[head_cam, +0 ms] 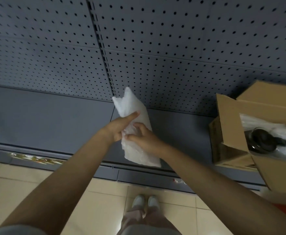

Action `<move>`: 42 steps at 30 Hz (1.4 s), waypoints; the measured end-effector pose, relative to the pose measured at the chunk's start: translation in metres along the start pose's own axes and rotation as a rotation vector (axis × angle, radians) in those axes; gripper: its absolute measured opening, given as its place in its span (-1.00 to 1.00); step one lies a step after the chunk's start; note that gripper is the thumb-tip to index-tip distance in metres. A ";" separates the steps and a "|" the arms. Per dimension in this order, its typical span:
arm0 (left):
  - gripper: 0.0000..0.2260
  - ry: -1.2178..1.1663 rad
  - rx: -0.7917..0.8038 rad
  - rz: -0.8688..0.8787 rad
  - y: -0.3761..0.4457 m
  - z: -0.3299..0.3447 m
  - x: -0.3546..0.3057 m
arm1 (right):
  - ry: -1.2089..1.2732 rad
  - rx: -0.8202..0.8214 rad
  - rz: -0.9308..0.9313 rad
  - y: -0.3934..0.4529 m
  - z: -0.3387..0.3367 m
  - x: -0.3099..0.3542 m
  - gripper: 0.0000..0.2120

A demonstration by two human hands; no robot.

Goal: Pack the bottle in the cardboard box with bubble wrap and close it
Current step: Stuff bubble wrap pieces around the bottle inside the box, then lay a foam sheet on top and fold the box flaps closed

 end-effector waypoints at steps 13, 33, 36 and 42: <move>-0.83 -0.734 -0.018 0.139 -0.018 0.015 0.064 | 0.841 -0.543 0.450 -0.017 -0.026 -0.086 -0.39; -0.68 0.068 -0.188 0.047 -0.022 -0.065 0.079 | 0.151 -0.417 0.174 -0.046 -0.087 -0.093 -0.58; -0.78 0.032 -0.353 0.165 -0.041 -0.061 0.057 | 0.060 -0.541 0.003 -0.053 -0.079 -0.072 -0.39; -0.56 0.026 -0.389 0.460 -0.091 -0.073 -0.013 | -0.122 -0.604 -0.251 -0.060 -0.090 -0.002 -0.69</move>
Point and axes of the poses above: each hand's wrist, its own y-axis towards the middle knuckle, its own z-axis out of the palm, x = y × z, the point moved 4 cm from there along y, towards the middle knuckle, and after that the axes turned 8 degrees about -z, right-handed, at the moved point
